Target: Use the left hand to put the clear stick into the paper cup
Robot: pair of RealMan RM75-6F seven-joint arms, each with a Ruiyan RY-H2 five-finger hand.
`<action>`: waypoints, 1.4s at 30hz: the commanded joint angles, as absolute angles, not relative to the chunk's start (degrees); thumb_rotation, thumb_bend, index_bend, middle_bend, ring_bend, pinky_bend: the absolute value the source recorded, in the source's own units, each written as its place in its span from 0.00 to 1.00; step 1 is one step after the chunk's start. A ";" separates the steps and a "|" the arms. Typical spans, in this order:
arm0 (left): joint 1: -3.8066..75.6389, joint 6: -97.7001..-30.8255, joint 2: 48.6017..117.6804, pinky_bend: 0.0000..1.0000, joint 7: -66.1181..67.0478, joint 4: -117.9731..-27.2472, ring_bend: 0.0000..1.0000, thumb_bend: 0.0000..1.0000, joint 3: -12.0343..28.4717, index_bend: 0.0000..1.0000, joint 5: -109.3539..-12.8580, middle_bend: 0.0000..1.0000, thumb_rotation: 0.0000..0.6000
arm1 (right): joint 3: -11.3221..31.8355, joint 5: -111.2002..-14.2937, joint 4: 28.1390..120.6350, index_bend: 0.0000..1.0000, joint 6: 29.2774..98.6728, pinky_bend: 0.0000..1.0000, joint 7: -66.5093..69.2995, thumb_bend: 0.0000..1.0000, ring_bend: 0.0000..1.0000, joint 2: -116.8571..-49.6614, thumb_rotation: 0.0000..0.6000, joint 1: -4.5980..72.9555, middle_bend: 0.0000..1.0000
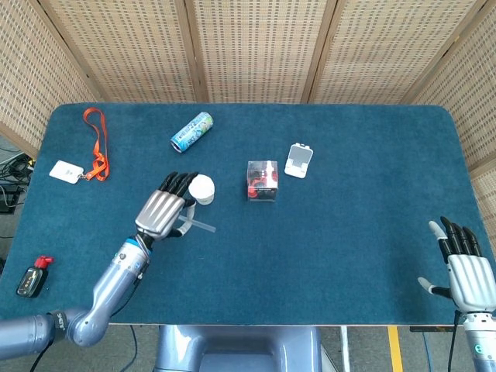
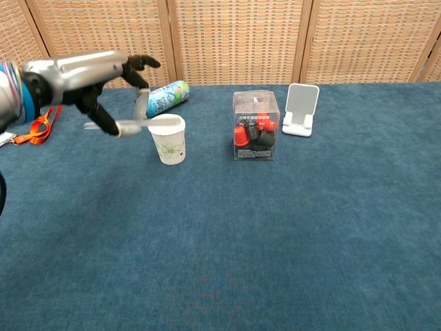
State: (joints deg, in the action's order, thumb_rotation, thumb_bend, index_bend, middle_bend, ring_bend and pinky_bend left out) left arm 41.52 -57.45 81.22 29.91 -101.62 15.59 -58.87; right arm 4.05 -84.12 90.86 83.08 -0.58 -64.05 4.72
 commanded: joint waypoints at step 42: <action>56.06 -32.40 95.18 0.00 -36.10 -61.86 0.00 0.37 25.44 0.65 -69.04 0.00 1.00 | 5.67 -77.01 86.36 0.05 76.86 0.00 -0.11 0.05 0.00 -65.33 1.00 6.48 0.00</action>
State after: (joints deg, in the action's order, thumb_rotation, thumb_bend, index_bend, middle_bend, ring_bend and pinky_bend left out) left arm 55.80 -32.46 94.25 -34.69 -63.07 26.13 -67.94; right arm 5.67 -77.03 86.38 76.88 -0.10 -65.32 6.47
